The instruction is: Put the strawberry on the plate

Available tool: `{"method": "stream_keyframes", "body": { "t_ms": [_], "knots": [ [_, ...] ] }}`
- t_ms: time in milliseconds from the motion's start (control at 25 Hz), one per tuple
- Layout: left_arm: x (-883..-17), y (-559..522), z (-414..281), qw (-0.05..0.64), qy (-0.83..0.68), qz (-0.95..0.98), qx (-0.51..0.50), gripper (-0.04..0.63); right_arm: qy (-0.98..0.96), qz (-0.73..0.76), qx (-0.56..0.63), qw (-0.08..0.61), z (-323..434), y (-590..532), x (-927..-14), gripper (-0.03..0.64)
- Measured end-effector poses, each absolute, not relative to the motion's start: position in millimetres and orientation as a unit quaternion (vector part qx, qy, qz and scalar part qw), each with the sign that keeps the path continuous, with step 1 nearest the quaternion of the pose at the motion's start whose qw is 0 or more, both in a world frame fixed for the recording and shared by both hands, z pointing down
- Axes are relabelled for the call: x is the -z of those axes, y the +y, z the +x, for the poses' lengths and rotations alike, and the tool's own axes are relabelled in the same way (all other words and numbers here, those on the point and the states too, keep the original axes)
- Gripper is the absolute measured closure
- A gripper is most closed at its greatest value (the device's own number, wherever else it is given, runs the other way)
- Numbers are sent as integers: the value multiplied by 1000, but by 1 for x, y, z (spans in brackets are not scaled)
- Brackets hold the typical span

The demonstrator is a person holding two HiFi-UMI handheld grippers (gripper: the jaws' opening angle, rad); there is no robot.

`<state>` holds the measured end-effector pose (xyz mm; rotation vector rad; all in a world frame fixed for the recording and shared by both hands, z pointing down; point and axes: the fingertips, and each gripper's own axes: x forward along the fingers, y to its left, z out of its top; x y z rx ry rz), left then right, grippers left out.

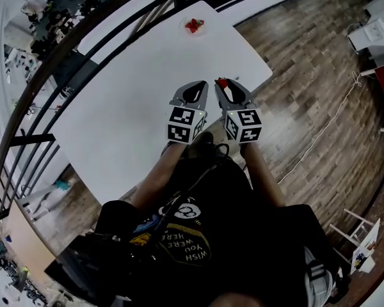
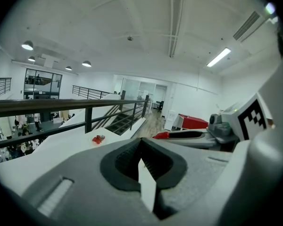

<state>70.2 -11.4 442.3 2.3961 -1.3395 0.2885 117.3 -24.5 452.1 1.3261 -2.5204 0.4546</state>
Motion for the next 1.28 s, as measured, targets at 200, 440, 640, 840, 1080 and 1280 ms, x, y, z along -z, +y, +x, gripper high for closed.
{"method": "stream_keyframes", "body": {
  "t_ms": [200, 440, 640, 840, 1080, 1280],
  "knots": [
    [-447, -25, 77, 202, -503, 835, -97, 594, -879, 428, -171, 126, 126, -41, -461, 479],
    [-466, -27, 84, 219, -502, 829, -113, 594, -881, 412, -186, 137, 131, -52, -479, 479],
    [-469, -46, 86, 223, -494, 833, -114, 594, -877, 420, -190, 135, 130, -73, -482, 479],
    [-461, -63, 74, 209, -494, 837, -109, 593, -872, 433, -189, 132, 121, -89, -481, 480],
    [-468, -90, 48, 222, -503, 830, -91, 594, -871, 433, -179, 147, 103, -110, -481, 479],
    [-475, -109, 30, 237, -512, 823, -70, 594, -872, 430, -171, 161, 92, -120, -483, 479]
  ]
}}
